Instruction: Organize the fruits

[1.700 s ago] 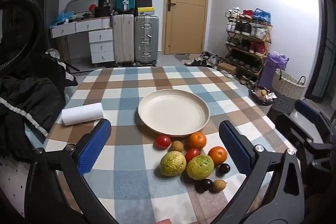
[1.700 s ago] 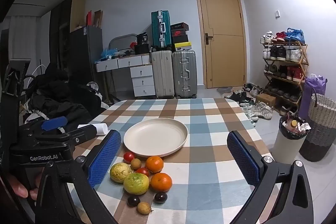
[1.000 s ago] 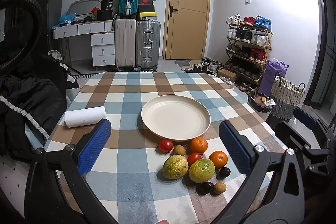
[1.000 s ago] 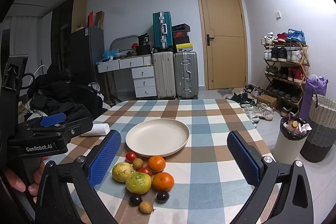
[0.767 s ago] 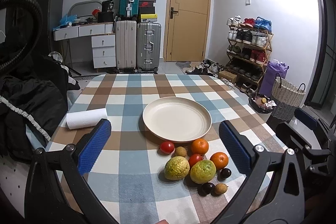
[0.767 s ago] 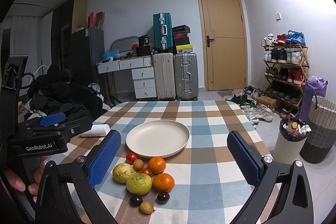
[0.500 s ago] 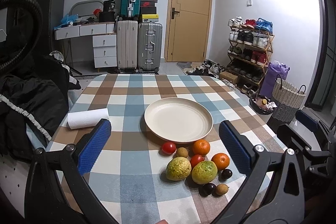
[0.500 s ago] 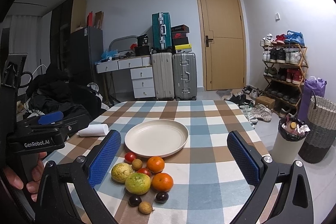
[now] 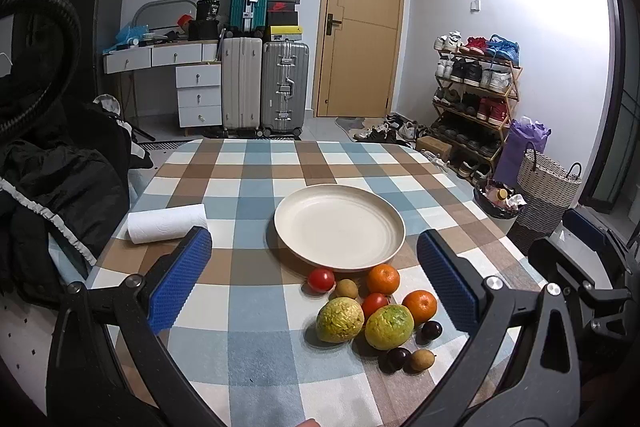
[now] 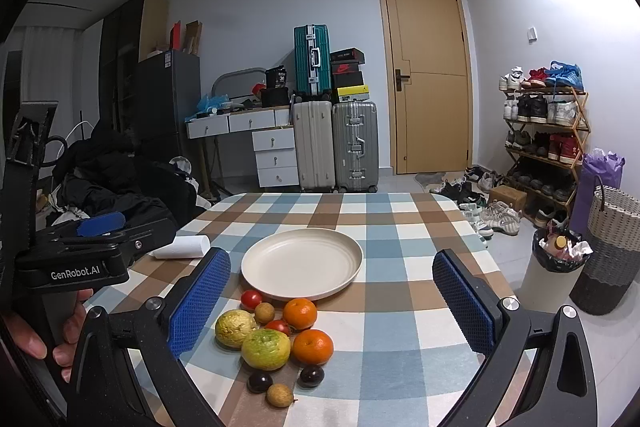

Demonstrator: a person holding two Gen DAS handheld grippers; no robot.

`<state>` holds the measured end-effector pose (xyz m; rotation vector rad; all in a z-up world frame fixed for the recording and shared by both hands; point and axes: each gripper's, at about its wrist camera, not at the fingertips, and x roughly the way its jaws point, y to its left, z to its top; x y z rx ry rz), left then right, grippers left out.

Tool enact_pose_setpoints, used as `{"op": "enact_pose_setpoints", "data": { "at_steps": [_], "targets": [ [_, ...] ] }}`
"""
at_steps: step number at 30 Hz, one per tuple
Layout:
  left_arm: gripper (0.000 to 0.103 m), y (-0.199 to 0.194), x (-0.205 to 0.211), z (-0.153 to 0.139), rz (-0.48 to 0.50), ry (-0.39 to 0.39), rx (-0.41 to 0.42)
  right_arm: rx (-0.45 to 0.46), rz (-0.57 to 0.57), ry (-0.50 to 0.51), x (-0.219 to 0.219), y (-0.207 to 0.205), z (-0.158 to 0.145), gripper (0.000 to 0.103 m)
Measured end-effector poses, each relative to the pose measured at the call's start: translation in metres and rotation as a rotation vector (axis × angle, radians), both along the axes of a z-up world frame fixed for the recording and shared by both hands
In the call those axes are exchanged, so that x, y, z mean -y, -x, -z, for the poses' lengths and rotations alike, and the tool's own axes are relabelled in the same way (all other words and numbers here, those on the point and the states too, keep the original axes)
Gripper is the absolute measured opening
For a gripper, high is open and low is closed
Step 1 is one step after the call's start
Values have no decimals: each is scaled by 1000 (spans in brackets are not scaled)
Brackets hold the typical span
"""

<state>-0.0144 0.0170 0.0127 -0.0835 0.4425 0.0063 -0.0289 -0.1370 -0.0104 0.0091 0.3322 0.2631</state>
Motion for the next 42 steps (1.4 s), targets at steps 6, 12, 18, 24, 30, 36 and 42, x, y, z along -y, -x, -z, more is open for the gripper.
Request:
{"op": "enact_pose_setpoints", "data": {
  "at_steps": [6, 12, 18, 24, 30, 36, 42],
  "targets": [
    [103, 1, 1, 5, 2, 2, -5, 0, 1, 1, -1, 0, 0, 103],
    [103, 2, 1, 8, 3, 5, -11, -7, -1, -4, -1, 0, 1, 103],
    [103, 2, 3, 13, 3, 8, -21, -8, -1, -4, 0, -1, 1, 103],
    [103, 2, 8, 24, 18, 16, -47, -17, -1, -4, 1, -3, 3, 103],
    [103, -11, 6, 31, 35, 26, -79, -27, -5, 10, 3, -5, 4, 103],
    [103, -34, 3, 47, 137, 83, -166, -49, -14, 5, 5, -11, 9, 103],
    [102, -50, 1, 71, 177, 127, -240, -81, -6, 1, 8, -20, 17, 103]
  ]
}}
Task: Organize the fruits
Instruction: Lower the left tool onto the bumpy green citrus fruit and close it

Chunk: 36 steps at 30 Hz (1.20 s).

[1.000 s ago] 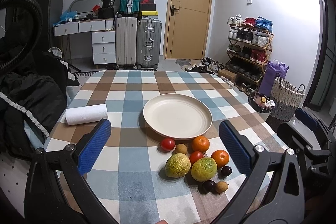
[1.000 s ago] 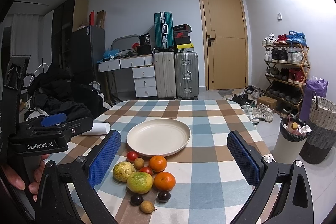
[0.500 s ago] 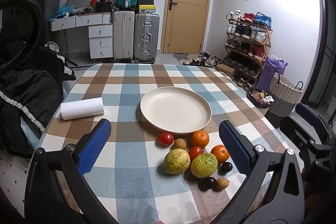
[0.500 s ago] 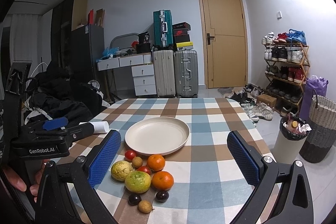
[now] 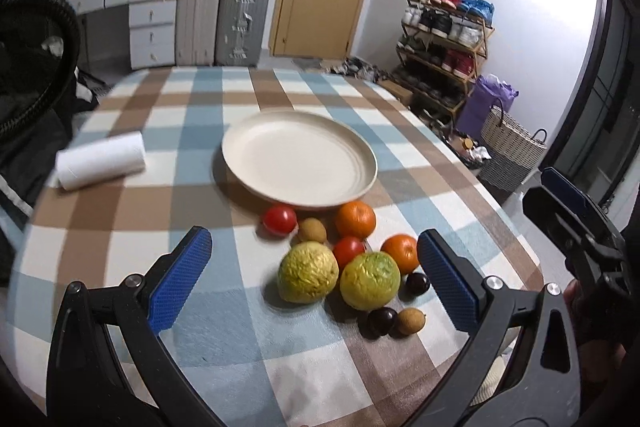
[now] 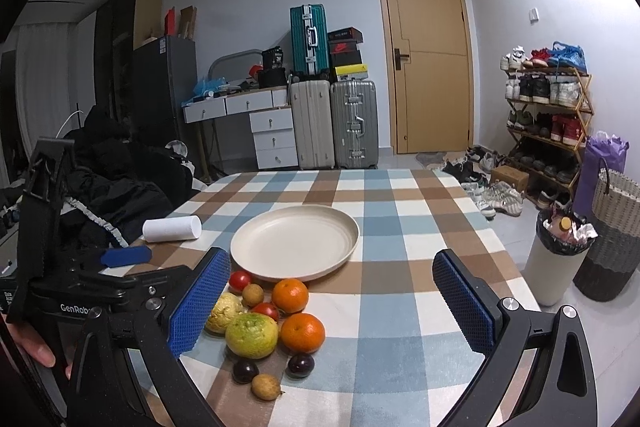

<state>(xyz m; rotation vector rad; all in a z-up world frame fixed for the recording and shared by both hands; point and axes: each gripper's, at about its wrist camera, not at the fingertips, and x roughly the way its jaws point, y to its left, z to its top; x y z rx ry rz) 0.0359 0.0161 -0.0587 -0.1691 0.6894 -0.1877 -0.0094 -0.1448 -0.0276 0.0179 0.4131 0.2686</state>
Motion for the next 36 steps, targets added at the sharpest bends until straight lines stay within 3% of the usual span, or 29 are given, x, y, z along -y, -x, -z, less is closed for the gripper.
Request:
{"op": "enact_pose_setpoints", "data": {
  "at_steps": [7, 13, 17, 20, 22, 28, 36],
  "targets": [
    [102, -22, -9, 28, 30, 84, -86, -43, 2, -7, 4, -13, 18, 103],
    [100, -36, -18, 49, 59, 214, -149, -72, -1, -19, 6, -26, 32, 103],
    [91, -46, -18, 59, 90, 251, -173, -91, -5, -35, 7, -33, 40, 103],
    [75, -53, -23, 67, 109, 310, -201, -105, -6, -45, 7, -37, 44, 103],
    [73, -56, -24, 70, 113, 326, -210, -110, -13, -47, 6, -39, 46, 103],
    [44, -65, -30, 88, 135, 412, -276, -114, -24, -50, 2, -43, 49, 103],
    [44, -74, -33, 94, 147, 455, -280, -187, -49, -88, 5, -50, 54, 103]
  ]
}}
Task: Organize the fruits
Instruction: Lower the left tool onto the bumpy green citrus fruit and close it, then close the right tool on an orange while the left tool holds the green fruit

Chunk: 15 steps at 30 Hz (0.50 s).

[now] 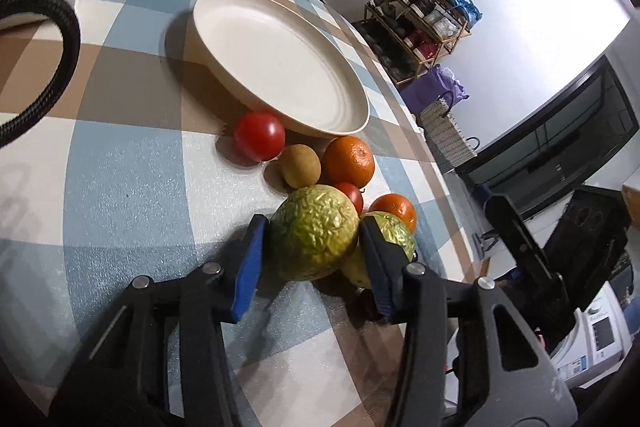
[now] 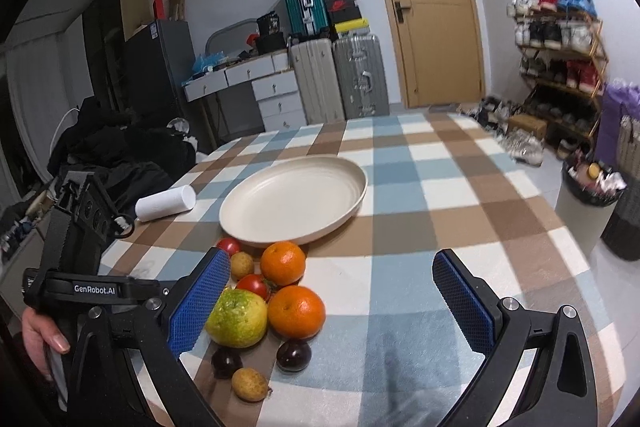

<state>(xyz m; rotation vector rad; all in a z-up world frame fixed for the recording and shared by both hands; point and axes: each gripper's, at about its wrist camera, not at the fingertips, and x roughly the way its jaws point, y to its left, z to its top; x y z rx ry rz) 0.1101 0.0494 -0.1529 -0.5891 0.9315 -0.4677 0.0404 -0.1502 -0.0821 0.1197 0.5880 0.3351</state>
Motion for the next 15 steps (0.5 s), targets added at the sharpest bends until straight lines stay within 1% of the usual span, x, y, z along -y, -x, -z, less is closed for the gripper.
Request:
{"op": "enact_pose_setpoints", "data": {
  "at_steps": [4, 7, 11, 12, 14, 15],
  "targets": [
    [43, 0, -4, -2, -4, 12, 6, -82, -36, -72, 5, -8, 8, 103],
    [43, 2, -5, -3, -1, 6, 14, -134, -69, -123, 5, -13, 15, 103],
    [43, -1, -3, -1, 2, 7, 5, -188, -102, -159, -1, -19, 26, 102],
    [43, 1, -4, -1, 1, 10, 6, -197, -107, -163, -2, -20, 28, 101],
    [43, 1, -4, 0, 0, 10, 7, -220, -117, -173, -4, -22, 32, 93],
    [43, 4, -5, 1, 0, 9, 8, -232, -119, -182, -4, -24, 34, 91]
  ]
}}
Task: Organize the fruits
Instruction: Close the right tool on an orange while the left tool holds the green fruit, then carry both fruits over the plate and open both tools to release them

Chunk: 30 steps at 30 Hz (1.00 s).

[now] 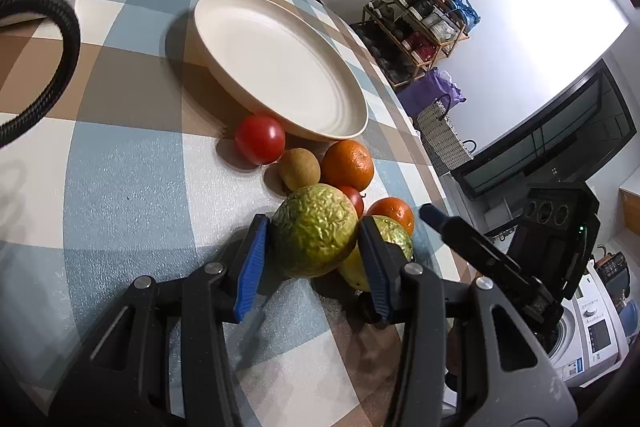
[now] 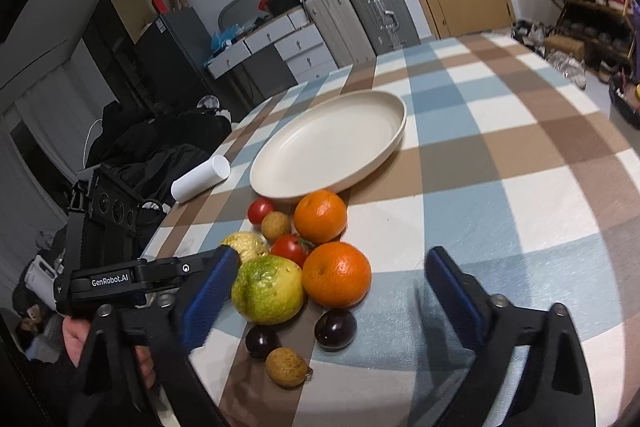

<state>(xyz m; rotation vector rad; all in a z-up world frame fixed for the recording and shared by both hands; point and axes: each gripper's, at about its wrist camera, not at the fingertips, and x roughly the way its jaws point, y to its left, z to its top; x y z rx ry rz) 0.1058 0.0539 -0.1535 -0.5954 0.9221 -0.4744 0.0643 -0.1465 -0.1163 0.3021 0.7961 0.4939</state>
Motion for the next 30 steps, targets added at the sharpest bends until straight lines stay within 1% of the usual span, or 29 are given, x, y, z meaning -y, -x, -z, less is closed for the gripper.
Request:
{"op": "enact_pose_setpoints", "data": {
  "at_steps": [3, 5, 6, 8, 12, 14, 15, 17, 20, 22, 26, 30],
  "targets": [
    [43, 0, 1, 2, 12, 0, -6, -32, 3, -29, 2, -5, 5, 88],
    [43, 0, 3, 2, 13, -13, -3, -47, 3, -47, 3, -7, 6, 81],
    [43, 0, 4, 1, 11, -14, -3, -53, 2, -51, 4, -8, 6, 79],
    [43, -1, 3, 1, 9, -11, -5, -89, -7, -59, 3, -12, 9, 65],
    [42, 4, 2, 3, 10, -10, -4, -152, -14, -83, 2, -18, 17, 61],
    [42, 4, 0, 6, 8, 4, -10, -160, -20, -103, 3, -19, 19, 49],
    [42, 5, -1, 6, 7, 9, -12, -166, -22, -115, 4, -20, 20, 49],
    [42, 6, -1, 7, 7, 10, -12, -185, -17, -133, 6, -22, 23, 42],
    [42, 6, 0, 7, 6, -6, -6, -217, -12, -175, 11, -25, 27, 41],
    [42, 6, 1, 6, 4, -9, -5, -220, -10, -182, 12, -25, 27, 41],
    [42, 6, 1, 7, 5, -8, -6, -188, 2, -168, 12, -22, 23, 40],
    [42, 7, 1, 3, 10, 1, 2, -149, 9, -190, 18, -20, 17, 40]
  ]
}}
